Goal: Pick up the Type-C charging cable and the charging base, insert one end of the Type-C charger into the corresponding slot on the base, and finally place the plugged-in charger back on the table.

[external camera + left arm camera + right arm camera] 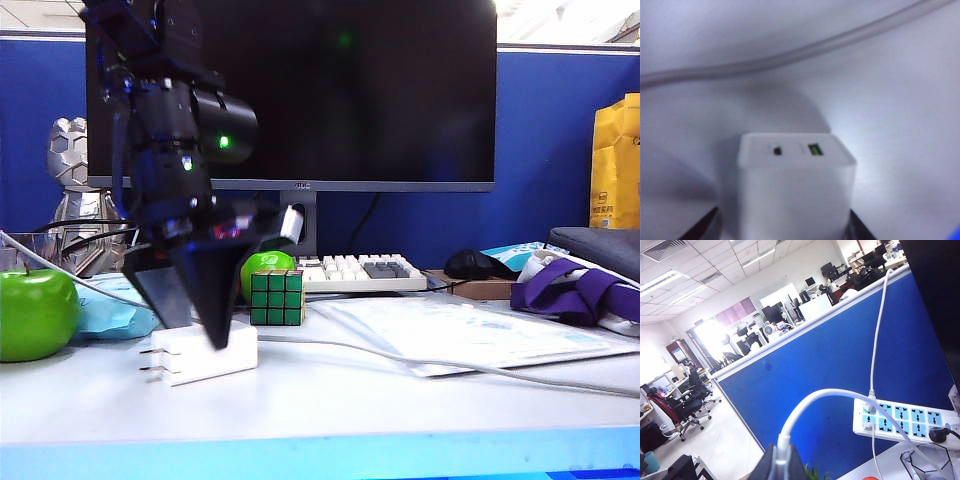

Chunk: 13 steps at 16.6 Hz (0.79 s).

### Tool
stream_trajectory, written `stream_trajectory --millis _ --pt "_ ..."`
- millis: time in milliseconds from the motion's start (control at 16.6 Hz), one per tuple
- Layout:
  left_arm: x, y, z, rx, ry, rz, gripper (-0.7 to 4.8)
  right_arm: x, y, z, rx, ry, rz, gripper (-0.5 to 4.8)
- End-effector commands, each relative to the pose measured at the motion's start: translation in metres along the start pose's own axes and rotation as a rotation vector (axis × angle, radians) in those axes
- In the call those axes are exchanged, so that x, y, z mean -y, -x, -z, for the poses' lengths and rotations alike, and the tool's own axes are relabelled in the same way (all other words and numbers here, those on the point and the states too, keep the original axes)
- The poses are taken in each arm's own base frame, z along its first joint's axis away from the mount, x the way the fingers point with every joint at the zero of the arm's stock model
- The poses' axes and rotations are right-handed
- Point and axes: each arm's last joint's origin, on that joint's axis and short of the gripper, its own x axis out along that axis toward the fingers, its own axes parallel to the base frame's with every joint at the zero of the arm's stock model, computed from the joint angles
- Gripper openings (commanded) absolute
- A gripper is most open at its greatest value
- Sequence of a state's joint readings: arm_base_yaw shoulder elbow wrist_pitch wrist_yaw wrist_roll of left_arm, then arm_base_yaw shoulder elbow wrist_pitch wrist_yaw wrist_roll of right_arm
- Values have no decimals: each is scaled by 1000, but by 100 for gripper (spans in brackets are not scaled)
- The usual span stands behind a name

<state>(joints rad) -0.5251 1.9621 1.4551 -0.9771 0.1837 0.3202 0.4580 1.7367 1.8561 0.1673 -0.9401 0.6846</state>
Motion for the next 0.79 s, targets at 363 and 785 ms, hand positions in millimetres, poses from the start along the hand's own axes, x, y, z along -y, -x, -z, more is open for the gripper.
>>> stream_trajectory --millis 363,785 --pt "0 -15 -1 -46 3 -16 319 -7 1 -5 11 28 -22 -1" --pt "20 -18 -8 -34 -90 61 -8 -8 1 -5 0 31 -37 -1"
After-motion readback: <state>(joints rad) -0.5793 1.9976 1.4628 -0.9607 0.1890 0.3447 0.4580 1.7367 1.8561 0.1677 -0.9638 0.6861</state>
